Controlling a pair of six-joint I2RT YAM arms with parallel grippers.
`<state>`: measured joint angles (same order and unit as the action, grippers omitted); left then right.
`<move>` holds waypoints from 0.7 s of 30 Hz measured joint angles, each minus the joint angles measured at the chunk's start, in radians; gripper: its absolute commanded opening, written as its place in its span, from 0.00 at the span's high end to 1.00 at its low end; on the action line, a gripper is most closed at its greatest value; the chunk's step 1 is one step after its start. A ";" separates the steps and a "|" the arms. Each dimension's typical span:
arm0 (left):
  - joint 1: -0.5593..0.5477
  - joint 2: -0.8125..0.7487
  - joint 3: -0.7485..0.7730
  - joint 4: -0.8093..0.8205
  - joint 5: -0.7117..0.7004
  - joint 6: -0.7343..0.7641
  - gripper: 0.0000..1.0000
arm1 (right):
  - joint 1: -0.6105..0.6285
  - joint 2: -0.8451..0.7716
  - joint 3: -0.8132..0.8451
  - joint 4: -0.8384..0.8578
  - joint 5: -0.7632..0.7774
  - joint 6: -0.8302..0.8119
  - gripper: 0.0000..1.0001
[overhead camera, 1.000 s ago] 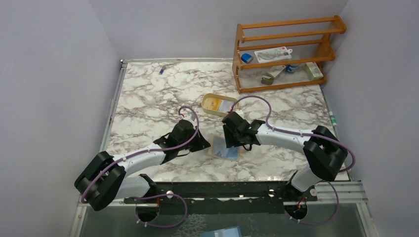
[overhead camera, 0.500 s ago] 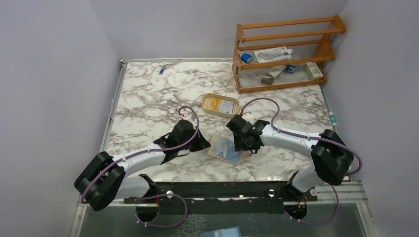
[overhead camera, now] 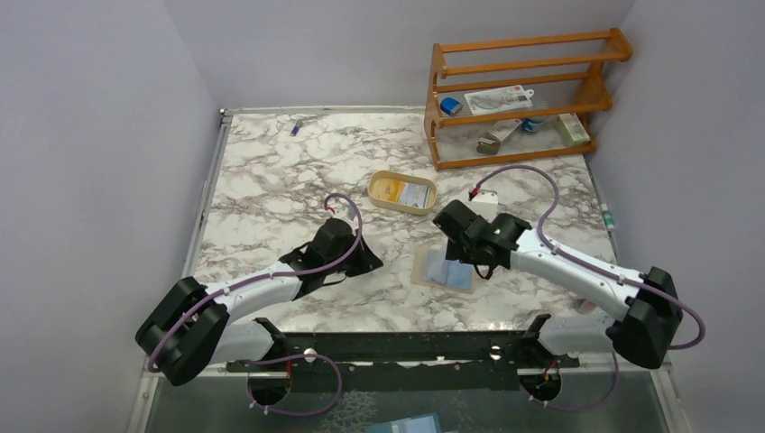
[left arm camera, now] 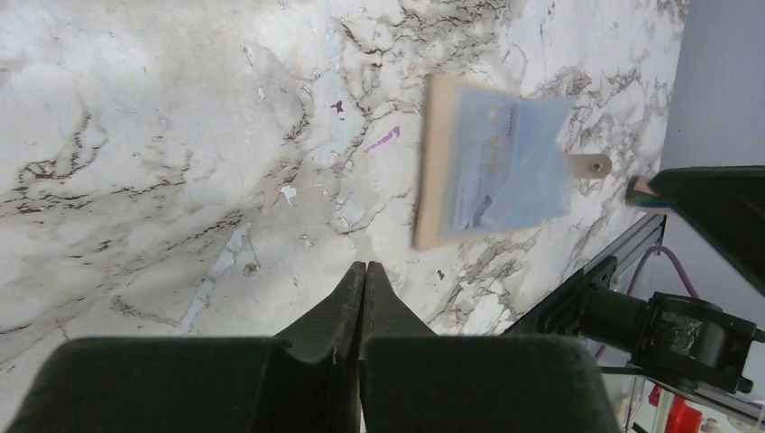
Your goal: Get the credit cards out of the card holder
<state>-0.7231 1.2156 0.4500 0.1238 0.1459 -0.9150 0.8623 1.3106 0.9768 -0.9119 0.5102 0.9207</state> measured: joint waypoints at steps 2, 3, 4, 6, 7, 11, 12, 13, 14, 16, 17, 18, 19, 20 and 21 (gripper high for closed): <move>0.002 0.000 -0.001 0.000 -0.002 0.000 1.00 | -0.002 -0.051 0.000 -0.005 0.023 -0.003 0.39; 0.002 0.000 -0.001 0.000 -0.002 0.000 1.00 | -0.002 -0.077 0.000 -0.005 0.032 -0.006 0.39; 0.002 0.000 -0.001 0.000 -0.002 0.000 1.00 | -0.002 -0.096 0.000 -0.002 0.036 -0.011 0.39; 0.002 0.002 -0.001 0.000 -0.002 0.000 1.00 | -0.002 -0.141 -0.001 0.019 0.040 -0.038 0.39; 0.002 0.004 -0.001 0.000 -0.002 0.000 1.00 | -0.002 -0.156 -0.004 0.038 0.040 -0.051 0.39; 0.002 0.011 -0.001 0.000 -0.002 0.000 1.00 | -0.002 -0.159 -0.026 0.104 0.024 -0.098 0.39; 0.002 0.014 -0.001 0.000 -0.002 0.000 1.00 | -0.002 -0.149 -0.033 0.117 0.015 -0.107 0.39; 0.002 0.017 -0.001 0.000 -0.002 0.000 1.00 | -0.002 -0.138 -0.042 0.134 0.002 -0.116 0.39; 0.002 0.020 -0.001 0.001 -0.002 0.000 1.00 | -0.002 -0.127 -0.055 0.159 -0.016 -0.130 0.39; 0.002 0.028 -0.001 0.002 -0.002 0.000 1.00 | -0.002 -0.113 -0.097 0.228 -0.063 -0.160 0.39; 0.002 0.033 -0.001 0.002 -0.002 0.000 1.00 | -0.002 -0.107 -0.114 0.254 -0.080 -0.173 0.39; 0.002 0.038 -0.001 0.002 -0.002 0.000 1.00 | -0.002 -0.095 -0.127 0.276 -0.096 -0.182 0.39; 0.002 0.043 -0.001 0.002 -0.002 0.000 1.00 | -0.002 -0.074 -0.130 0.288 -0.106 -0.189 0.40; 0.002 0.047 -0.001 0.002 -0.002 0.000 1.00 | -0.002 -0.042 -0.126 0.303 -0.111 -0.193 0.40; 0.002 0.052 -0.001 0.002 -0.002 0.000 1.00 | -0.002 -0.016 -0.120 0.307 -0.111 -0.193 0.40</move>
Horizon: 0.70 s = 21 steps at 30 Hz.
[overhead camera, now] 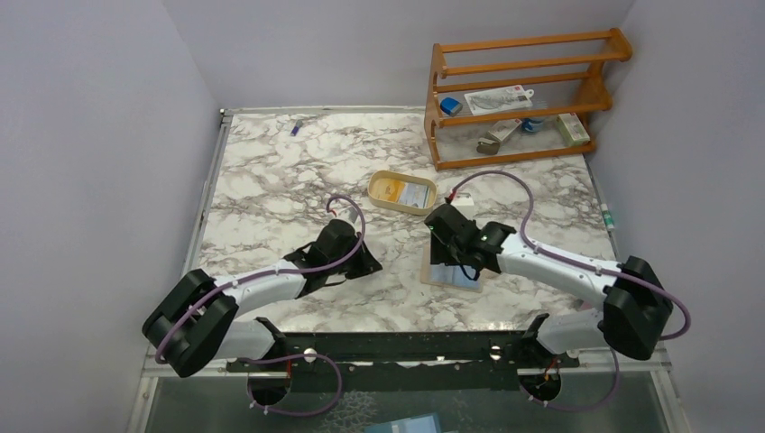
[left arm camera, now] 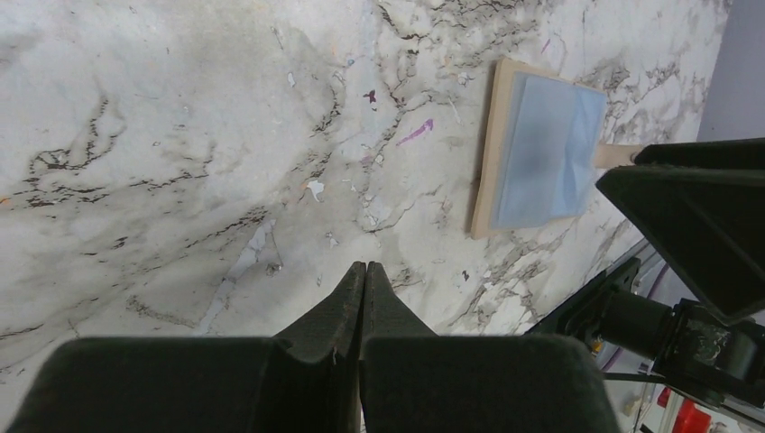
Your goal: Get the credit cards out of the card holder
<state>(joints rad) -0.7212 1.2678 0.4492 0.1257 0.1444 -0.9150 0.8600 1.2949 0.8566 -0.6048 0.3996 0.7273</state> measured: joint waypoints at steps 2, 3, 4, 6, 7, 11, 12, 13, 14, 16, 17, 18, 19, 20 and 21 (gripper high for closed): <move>0.000 0.005 0.000 0.000 0.000 0.000 1.00 | 0.000 0.056 0.014 0.012 0.000 0.000 0.41; 0.000 0.009 0.001 0.002 0.000 0.001 1.00 | 0.000 0.072 0.015 0.017 0.000 0.000 0.42; 0.000 0.013 0.002 0.003 0.000 0.002 1.00 | -0.004 0.079 0.013 0.021 -0.001 0.001 0.43; 0.000 0.025 0.006 0.007 0.001 0.005 1.00 | -0.019 0.074 0.000 0.037 -0.011 0.004 0.44; 0.000 0.035 0.011 0.013 0.004 0.008 1.00 | -0.035 0.069 -0.010 0.050 -0.019 0.005 0.45; 0.000 0.093 0.017 0.085 0.042 0.022 1.00 | -0.104 0.061 -0.074 0.085 -0.032 0.013 0.46; 0.000 0.116 0.021 0.101 0.054 0.027 1.00 | -0.116 0.061 -0.090 0.089 -0.035 0.014 0.48; 0.000 0.138 0.029 0.113 0.064 0.032 1.00 | -0.123 0.061 -0.106 0.092 -0.041 0.016 0.48; 0.000 0.157 0.036 0.123 0.074 0.039 1.00 | -0.127 0.061 -0.119 0.099 -0.048 0.016 0.49; 0.000 0.187 0.052 0.138 0.089 0.050 1.00 | -0.129 0.068 -0.138 0.113 -0.059 0.019 0.52; 0.000 0.202 0.063 0.145 0.099 0.059 1.00 | -0.129 0.074 -0.144 0.121 -0.064 0.022 0.53; 0.000 0.216 0.073 0.153 0.106 0.065 1.00 | -0.129 0.082 -0.150 0.130 -0.069 0.025 0.54; 0.000 0.234 0.087 0.164 0.117 0.072 1.00 | -0.129 0.087 -0.156 0.142 -0.074 0.027 0.54; 0.000 0.249 0.098 0.172 0.124 0.076 1.00 | -0.129 0.090 -0.164 0.154 -0.075 0.030 0.55; 0.000 0.263 0.106 0.184 0.132 0.082 1.00 | -0.129 0.089 -0.169 0.164 -0.075 0.031 0.56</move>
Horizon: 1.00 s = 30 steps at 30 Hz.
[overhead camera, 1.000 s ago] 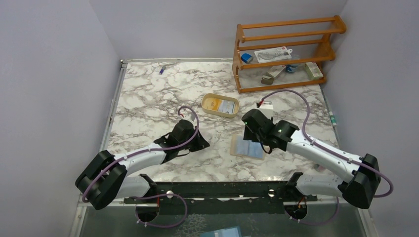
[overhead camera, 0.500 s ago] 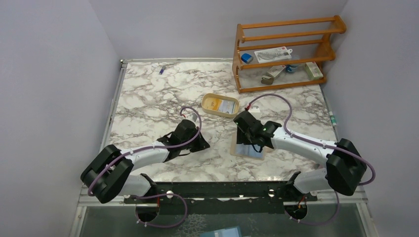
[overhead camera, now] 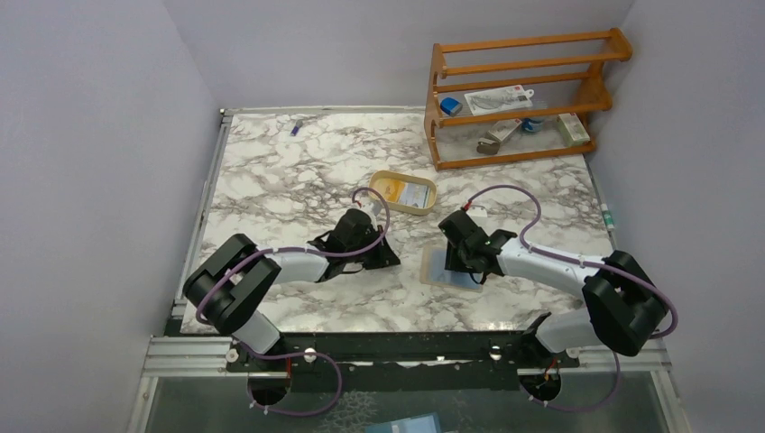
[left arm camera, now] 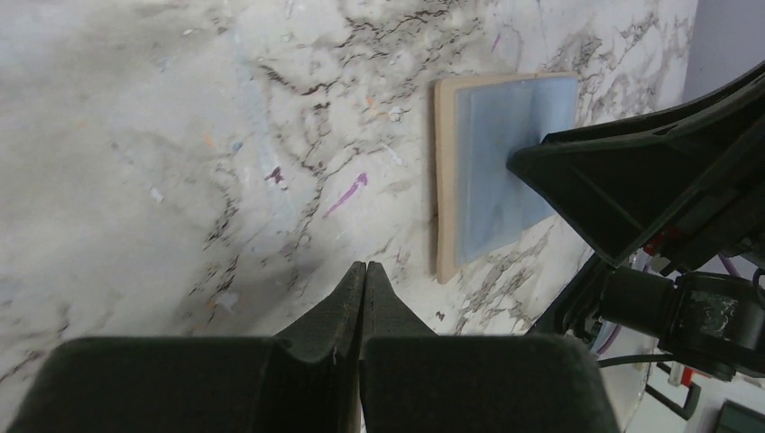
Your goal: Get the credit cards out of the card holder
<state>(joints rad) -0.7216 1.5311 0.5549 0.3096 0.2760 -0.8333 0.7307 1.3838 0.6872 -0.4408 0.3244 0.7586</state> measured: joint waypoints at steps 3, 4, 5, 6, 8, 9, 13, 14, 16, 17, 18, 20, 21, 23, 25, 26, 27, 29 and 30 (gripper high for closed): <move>-0.006 0.059 0.029 0.038 0.024 0.012 1.00 | 0.000 -0.009 -0.018 0.034 -0.002 0.000 0.63; -0.010 0.077 0.035 0.050 0.029 0.014 1.00 | 0.000 -0.013 -0.026 0.048 -0.005 0.000 0.66; -0.016 0.099 0.040 0.066 0.035 0.015 1.00 | 0.000 -0.018 -0.035 0.064 -0.008 0.001 0.70; -0.023 0.117 0.043 0.080 0.040 0.016 1.00 | 0.000 -0.022 -0.043 0.078 -0.010 0.000 0.77; -0.036 0.152 0.043 0.116 0.057 0.010 1.00 | 0.000 -0.028 -0.061 0.109 -0.020 0.000 0.88; -0.041 0.164 0.043 0.135 0.064 0.010 1.00 | -0.005 -0.032 -0.068 0.119 -0.023 0.000 0.93; -0.067 0.195 0.043 0.207 0.085 0.003 1.00 | -0.011 -0.050 -0.099 0.162 -0.031 -0.001 0.99; -0.072 0.200 0.043 0.219 0.090 0.002 1.00 | -0.011 -0.053 -0.103 0.167 -0.032 -0.002 0.99; -0.082 0.207 0.042 0.245 0.100 0.000 1.00 | -0.012 -0.056 -0.107 0.172 -0.034 -0.002 0.99; -0.085 0.211 0.042 0.262 0.104 -0.005 1.00 | -0.012 -0.056 -0.108 0.174 -0.035 -0.003 0.99; -0.086 0.214 0.042 0.276 0.107 -0.005 1.00 | -0.012 -0.056 -0.108 0.175 -0.035 -0.004 0.99; -0.089 0.225 0.042 0.308 0.117 -0.014 1.00 | -0.012 -0.058 -0.110 0.178 -0.036 -0.007 0.99; -0.089 0.233 0.038 0.328 0.124 -0.022 1.00 | -0.012 -0.059 -0.112 0.180 -0.037 -0.008 0.99; -0.087 0.247 0.026 0.360 0.130 -0.038 1.00 | -0.013 -0.063 -0.116 0.185 -0.039 -0.008 0.99; -0.087 0.261 0.012 0.395 0.136 -0.050 1.00 | -0.013 -0.067 -0.122 0.194 -0.041 -0.008 0.99; -0.087 0.267 0.006 0.410 0.140 -0.057 1.00 | -0.013 -0.069 -0.125 0.199 -0.042 -0.008 0.99; -0.087 0.272 0.001 0.422 0.143 -0.062 1.00 | -0.013 -0.070 -0.129 0.205 -0.043 -0.008 0.99; -0.087 0.283 -0.006 0.449 0.147 -0.072 1.00 | -0.013 -0.072 -0.132 0.212 -0.045 -0.008 0.99; -0.086 0.290 -0.010 0.465 0.152 -0.080 1.00 | -0.014 -0.073 -0.133 0.213 -0.046 -0.008 0.99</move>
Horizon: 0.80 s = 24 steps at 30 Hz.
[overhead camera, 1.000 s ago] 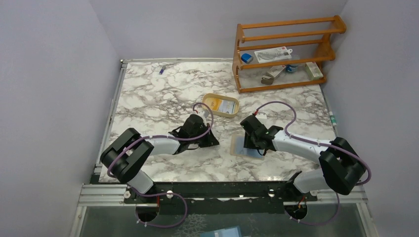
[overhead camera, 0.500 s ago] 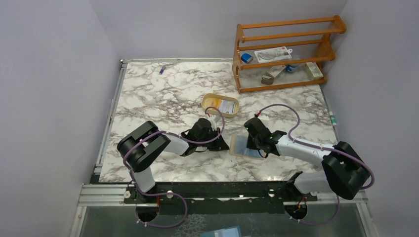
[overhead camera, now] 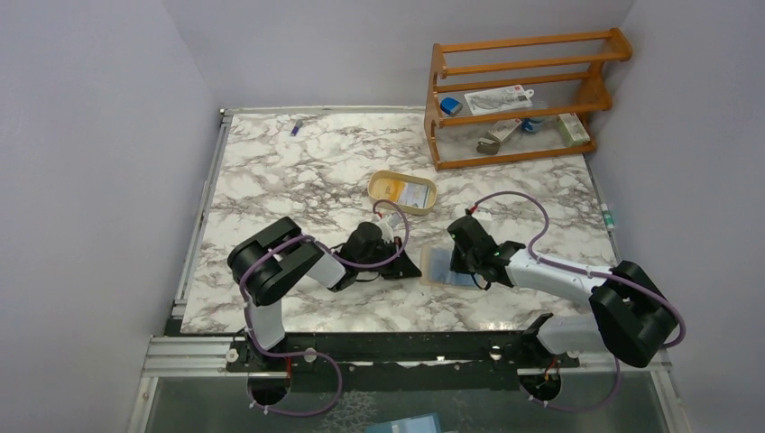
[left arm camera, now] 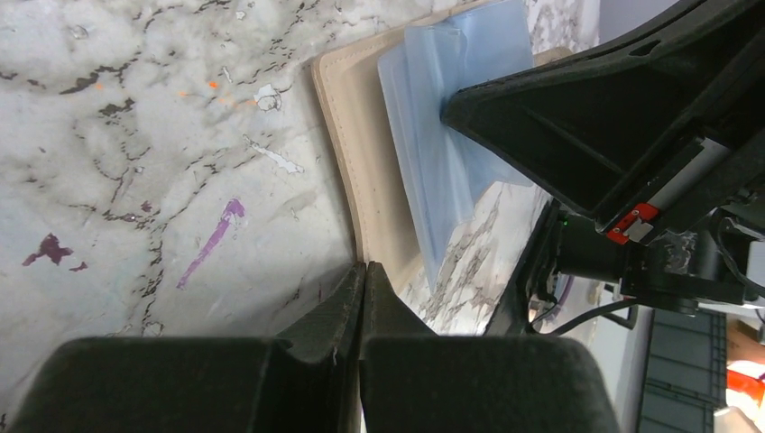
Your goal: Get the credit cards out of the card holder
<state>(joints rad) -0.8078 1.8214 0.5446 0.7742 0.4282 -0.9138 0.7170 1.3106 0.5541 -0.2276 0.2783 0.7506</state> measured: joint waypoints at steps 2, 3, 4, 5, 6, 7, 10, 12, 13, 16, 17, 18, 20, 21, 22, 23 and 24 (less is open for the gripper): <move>0.002 0.011 -0.008 0.032 0.008 -0.013 1.00 | -0.003 -0.002 -0.001 0.002 -0.003 0.000 0.99; 0.003 0.018 -0.013 0.051 0.013 -0.022 1.00 | -0.004 -0.003 -0.002 0.002 -0.005 0.000 0.99; 0.003 0.025 -0.018 0.070 0.018 -0.032 1.00 | -0.004 -0.003 -0.002 0.002 -0.006 0.000 0.99; 0.003 0.034 -0.023 0.095 0.024 -0.043 1.00 | -0.004 -0.003 -0.002 0.003 -0.006 0.000 0.99; 0.003 0.043 -0.030 0.121 0.028 -0.053 1.00 | -0.004 -0.003 -0.002 0.003 -0.007 0.000 0.99; 0.003 0.047 -0.032 0.149 0.031 -0.062 0.99 | -0.005 -0.003 -0.002 0.003 -0.007 0.000 0.99; 0.003 0.077 -0.053 0.217 0.035 -0.093 0.85 | -0.006 -0.003 -0.002 0.004 -0.010 -0.001 0.99; 0.002 0.094 -0.063 0.265 0.036 -0.115 0.75 | -0.006 -0.003 -0.002 0.004 -0.011 -0.001 0.99; 0.002 0.098 -0.067 0.285 0.037 -0.128 0.70 | -0.006 -0.003 -0.002 0.005 -0.011 -0.002 0.99; 0.001 0.100 -0.079 0.327 0.035 -0.149 0.64 | -0.006 -0.005 -0.004 0.007 -0.011 -0.004 0.99; 0.000 0.100 -0.083 0.340 0.034 -0.154 0.64 | -0.006 -0.006 -0.006 0.009 -0.011 -0.004 0.99; 0.000 0.100 -0.086 0.348 0.032 -0.159 0.64 | -0.006 -0.008 -0.008 0.011 -0.012 -0.004 0.99; 0.000 0.100 -0.093 0.361 0.027 -0.165 0.64 | -0.006 -0.010 -0.012 0.020 -0.016 -0.005 0.99; 0.001 0.100 -0.097 0.366 0.024 -0.168 0.64 | -0.006 -0.010 -0.013 0.024 -0.018 -0.005 0.99; 0.000 0.100 -0.098 0.370 0.023 -0.168 0.64 | -0.006 -0.010 -0.013 0.025 -0.019 -0.006 0.99; 0.000 0.100 -0.098 0.372 0.019 -0.171 0.64 | -0.006 -0.010 -0.014 0.026 -0.020 -0.007 0.99; 0.000 0.100 -0.098 0.374 0.017 -0.172 0.64 | -0.006 -0.011 -0.015 0.027 -0.020 -0.008 0.99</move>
<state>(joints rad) -0.8074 1.9213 0.4461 1.1481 0.4454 -1.0863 0.7113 1.2995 0.5388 -0.2001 0.2581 0.7429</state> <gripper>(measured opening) 0.364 0.016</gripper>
